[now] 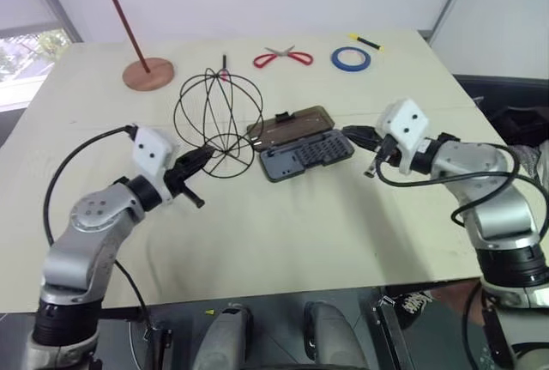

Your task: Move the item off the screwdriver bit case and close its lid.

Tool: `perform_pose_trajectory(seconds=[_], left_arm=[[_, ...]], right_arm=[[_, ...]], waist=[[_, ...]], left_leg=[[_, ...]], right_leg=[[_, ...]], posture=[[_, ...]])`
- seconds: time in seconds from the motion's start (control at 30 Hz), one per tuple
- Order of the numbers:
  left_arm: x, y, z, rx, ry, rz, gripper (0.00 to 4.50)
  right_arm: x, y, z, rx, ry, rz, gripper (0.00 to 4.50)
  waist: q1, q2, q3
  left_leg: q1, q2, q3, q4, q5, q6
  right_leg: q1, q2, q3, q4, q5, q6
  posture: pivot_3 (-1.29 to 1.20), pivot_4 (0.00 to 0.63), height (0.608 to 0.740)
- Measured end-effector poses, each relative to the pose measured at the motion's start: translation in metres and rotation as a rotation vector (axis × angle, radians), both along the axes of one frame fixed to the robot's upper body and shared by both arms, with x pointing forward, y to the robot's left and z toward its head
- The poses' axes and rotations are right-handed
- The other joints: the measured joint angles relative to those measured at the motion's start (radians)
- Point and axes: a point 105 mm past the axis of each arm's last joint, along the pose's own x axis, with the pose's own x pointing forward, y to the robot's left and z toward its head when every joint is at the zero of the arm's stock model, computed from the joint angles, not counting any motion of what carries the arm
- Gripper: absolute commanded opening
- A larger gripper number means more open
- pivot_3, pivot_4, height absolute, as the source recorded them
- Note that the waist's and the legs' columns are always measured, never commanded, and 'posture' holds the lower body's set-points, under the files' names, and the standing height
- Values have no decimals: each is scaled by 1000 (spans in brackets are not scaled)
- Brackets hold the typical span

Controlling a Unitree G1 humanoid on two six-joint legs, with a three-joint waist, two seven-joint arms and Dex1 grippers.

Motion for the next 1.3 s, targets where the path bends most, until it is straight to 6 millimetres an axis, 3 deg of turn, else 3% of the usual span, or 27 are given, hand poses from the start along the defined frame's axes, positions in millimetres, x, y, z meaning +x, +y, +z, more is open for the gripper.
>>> perform_pose_trajectory(seconds=[1.3], left_arm=[[-7,-12,-3,-62,24,11,0]], right_arm=[[-1,7,-4,-8,18,9,53]], waist=[[0,0,0]], left_leg=[[0,0,0,0,0,0]], right_leg=[[0,0,0,0,0,0]], posture=[[0,150,740]])
